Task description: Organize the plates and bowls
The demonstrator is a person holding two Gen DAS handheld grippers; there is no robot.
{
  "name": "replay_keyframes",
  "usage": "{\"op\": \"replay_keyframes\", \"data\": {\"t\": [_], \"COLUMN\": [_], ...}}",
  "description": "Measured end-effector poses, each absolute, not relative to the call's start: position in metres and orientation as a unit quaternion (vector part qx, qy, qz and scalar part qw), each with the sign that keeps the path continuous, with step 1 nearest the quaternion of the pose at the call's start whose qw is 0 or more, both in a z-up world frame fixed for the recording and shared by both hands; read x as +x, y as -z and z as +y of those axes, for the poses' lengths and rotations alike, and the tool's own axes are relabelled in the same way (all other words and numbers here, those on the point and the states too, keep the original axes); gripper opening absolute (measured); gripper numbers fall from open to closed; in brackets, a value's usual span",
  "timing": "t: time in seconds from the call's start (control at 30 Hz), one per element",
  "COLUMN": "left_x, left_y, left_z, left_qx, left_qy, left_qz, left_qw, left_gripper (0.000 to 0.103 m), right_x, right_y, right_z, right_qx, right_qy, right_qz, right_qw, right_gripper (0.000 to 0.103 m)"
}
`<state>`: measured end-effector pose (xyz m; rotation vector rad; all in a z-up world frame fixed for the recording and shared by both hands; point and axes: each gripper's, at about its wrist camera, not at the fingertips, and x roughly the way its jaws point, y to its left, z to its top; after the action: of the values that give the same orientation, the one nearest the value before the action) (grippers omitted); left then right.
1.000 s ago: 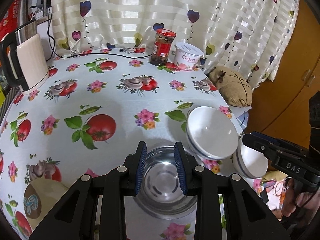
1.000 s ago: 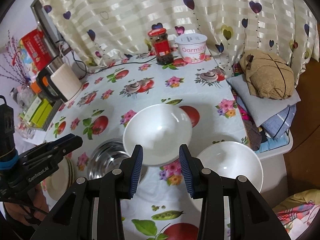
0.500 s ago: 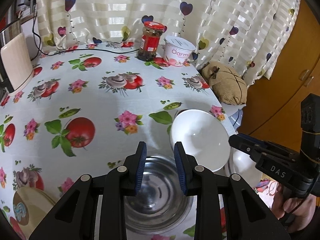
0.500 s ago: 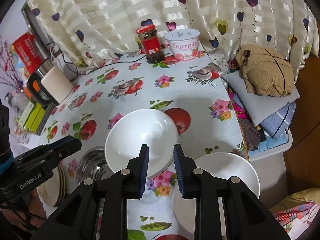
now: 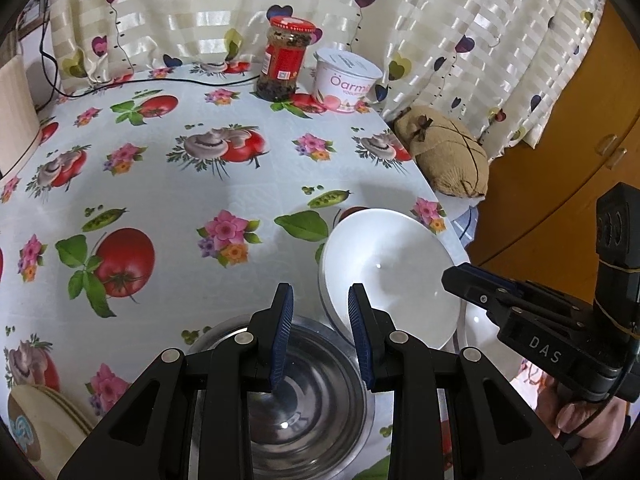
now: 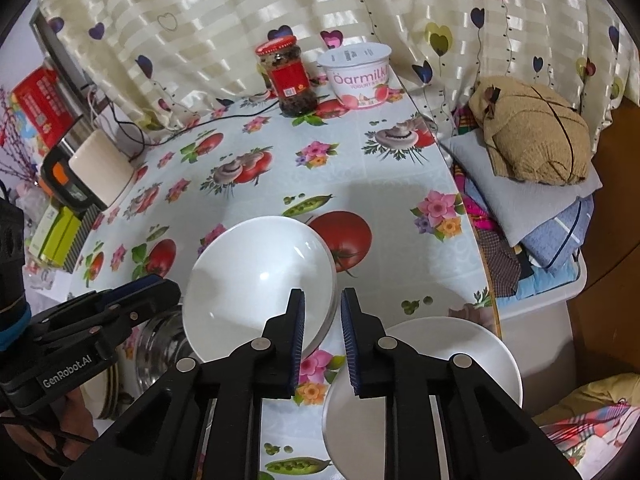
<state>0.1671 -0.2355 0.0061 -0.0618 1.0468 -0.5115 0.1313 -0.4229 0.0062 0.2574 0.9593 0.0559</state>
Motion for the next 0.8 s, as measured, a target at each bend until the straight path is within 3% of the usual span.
{"op": "replay_keyframes", "data": {"t": [0.27, 0.4, 0.8], "left_x": [0.170, 0.171, 0.172], "left_y": [0.000, 0.003, 0.000], "left_z": [-0.243, -0.247, -0.247], "left_qx": [-0.026, -0.021, -0.020], "left_qy": [0.252, 0.255, 0.249], "left_qz": [0.504, 0.508, 0.505], "left_qw": [0.826, 0.822, 0.826], "left_gripper": [0.027, 0.016, 0.015], "right_x": [0.135, 0.137, 0.138], "right_y": [0.001, 0.002, 0.000], "right_z": [-0.423, -0.423, -0.424], "right_qx": [0.122, 0.120, 0.118], "right_qy": [-0.029, -0.029, -0.027], "right_qz": [0.468, 0.469, 0.466], "right_qw": [0.875, 0.875, 0.876], "right_gripper": [0.014, 0.013, 0.012]}}
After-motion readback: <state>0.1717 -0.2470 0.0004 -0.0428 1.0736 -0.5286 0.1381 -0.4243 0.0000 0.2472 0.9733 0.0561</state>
